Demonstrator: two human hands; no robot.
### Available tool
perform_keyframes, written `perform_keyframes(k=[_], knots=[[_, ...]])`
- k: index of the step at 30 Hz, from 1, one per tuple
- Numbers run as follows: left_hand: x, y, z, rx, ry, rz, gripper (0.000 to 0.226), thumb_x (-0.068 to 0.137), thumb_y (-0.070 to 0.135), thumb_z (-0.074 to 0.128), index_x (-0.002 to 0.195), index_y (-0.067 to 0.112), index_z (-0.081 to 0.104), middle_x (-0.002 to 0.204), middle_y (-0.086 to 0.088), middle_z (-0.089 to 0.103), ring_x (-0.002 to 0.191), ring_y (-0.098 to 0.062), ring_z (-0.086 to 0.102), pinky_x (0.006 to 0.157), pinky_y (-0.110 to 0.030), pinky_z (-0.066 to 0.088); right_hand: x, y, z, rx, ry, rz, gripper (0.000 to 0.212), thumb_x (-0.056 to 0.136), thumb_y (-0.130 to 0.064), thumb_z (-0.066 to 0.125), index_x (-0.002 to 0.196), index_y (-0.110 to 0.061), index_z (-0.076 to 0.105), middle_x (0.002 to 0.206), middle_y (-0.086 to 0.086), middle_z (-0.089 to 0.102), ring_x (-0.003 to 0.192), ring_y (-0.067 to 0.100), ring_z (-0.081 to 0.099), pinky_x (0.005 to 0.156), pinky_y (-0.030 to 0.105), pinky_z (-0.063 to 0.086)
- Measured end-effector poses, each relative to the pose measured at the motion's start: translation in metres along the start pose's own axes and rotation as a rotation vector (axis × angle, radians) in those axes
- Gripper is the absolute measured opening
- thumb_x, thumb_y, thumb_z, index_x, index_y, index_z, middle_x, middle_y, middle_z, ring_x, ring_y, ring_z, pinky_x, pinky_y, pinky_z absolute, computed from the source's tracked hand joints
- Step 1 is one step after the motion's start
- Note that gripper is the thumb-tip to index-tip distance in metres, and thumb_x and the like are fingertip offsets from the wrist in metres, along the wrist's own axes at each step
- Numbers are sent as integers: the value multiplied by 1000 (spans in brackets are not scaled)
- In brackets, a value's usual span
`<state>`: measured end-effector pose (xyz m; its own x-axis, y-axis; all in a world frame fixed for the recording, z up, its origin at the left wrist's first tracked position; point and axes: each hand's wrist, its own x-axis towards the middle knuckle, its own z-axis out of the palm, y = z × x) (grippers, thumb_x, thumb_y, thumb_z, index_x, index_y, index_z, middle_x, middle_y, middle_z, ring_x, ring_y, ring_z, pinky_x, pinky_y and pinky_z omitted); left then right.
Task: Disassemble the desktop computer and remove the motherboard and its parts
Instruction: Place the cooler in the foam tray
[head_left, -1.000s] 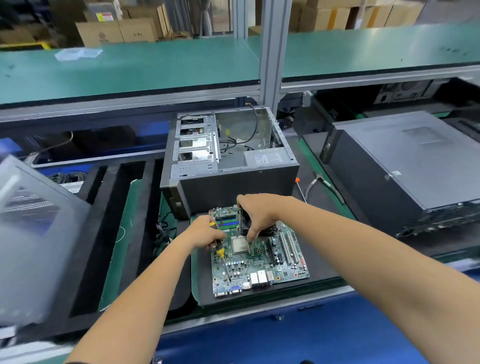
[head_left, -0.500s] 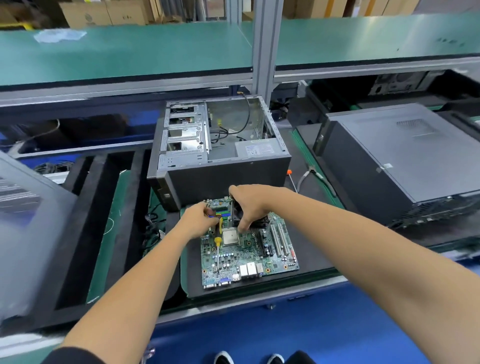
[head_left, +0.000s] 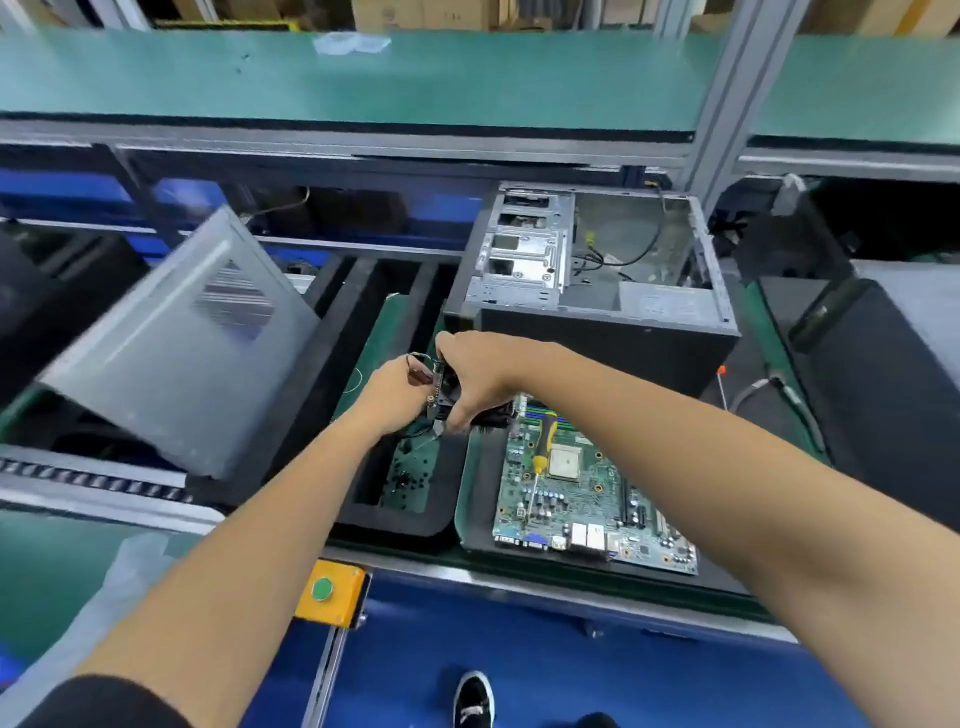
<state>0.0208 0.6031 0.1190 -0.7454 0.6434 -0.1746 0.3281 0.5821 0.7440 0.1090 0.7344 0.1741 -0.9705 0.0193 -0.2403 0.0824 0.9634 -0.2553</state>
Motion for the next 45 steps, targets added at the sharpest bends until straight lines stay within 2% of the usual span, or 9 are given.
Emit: perform_keyframes(k=[9,17,20,22,25,27,30,38,45], knots=[[3,-69,-71,84,-5,-43,25,84,-3,51,81,20,61,80,5,64,74,-15,54,58,-23,38,74,-62,16,-10,-102,-77,73,60,-45,86,97,-17,30,81,-5,42,66,8,44,49,28,33],[68,-98,-133,-36,16,85,51,74,-19,36,96,13,70,100,-6,70,96,-19,63,87,-29,49,141,-78,10,-189,-117,-45,76,58,-35,89,105,-17,33,91,-3,36,82,21,46,65,34,40],[76,-96,-132,-110,-179,72,50,73,-8,45,115,16,56,110,-7,62,82,-13,54,70,-23,44,156,-78,10,-161,-97,-17,91,59,-33,90,124,-14,30,95,-2,43,85,22,49,68,34,41],[78,-100,-128,-119,-348,73,75,67,8,52,137,22,31,109,-4,55,74,-10,48,63,-21,40,165,-77,12,-179,-125,-27,93,59,-32,90,124,-16,25,94,1,51,85,26,55,69,37,45],[81,-113,-122,-67,-423,87,103,68,8,65,144,37,1,109,9,46,79,-5,51,59,-11,43,177,-76,16,-300,-156,-75,93,60,-31,90,125,-15,26,104,6,57,90,27,56,75,39,47],[80,-122,-116,-97,-381,37,103,71,3,67,146,32,2,121,3,46,94,-8,52,69,-14,47,182,-76,21,-413,-151,-127,91,59,-29,90,124,-14,29,109,5,56,91,26,56,80,41,49],[80,-132,-108,-137,-341,-43,93,73,2,64,144,28,9,129,-6,44,108,-20,52,79,-37,50,191,-74,28,-507,-158,-172,91,60,-25,89,128,-13,29,119,4,53,96,25,51,84,40,47],[77,-144,-87,-227,-270,-163,96,76,-5,54,147,30,0,94,-3,53,63,-16,50,53,-25,43,200,-68,53,-604,-190,-245,78,66,-14,82,128,-14,34,127,2,51,105,23,50,86,34,44],[87,-124,-89,-74,-313,-64,65,74,33,68,127,25,32,95,5,59,78,-10,55,62,-27,40,186,-53,40,-587,-184,-141,103,59,-27,89,140,-7,28,133,7,42,120,25,45,102,37,39]])
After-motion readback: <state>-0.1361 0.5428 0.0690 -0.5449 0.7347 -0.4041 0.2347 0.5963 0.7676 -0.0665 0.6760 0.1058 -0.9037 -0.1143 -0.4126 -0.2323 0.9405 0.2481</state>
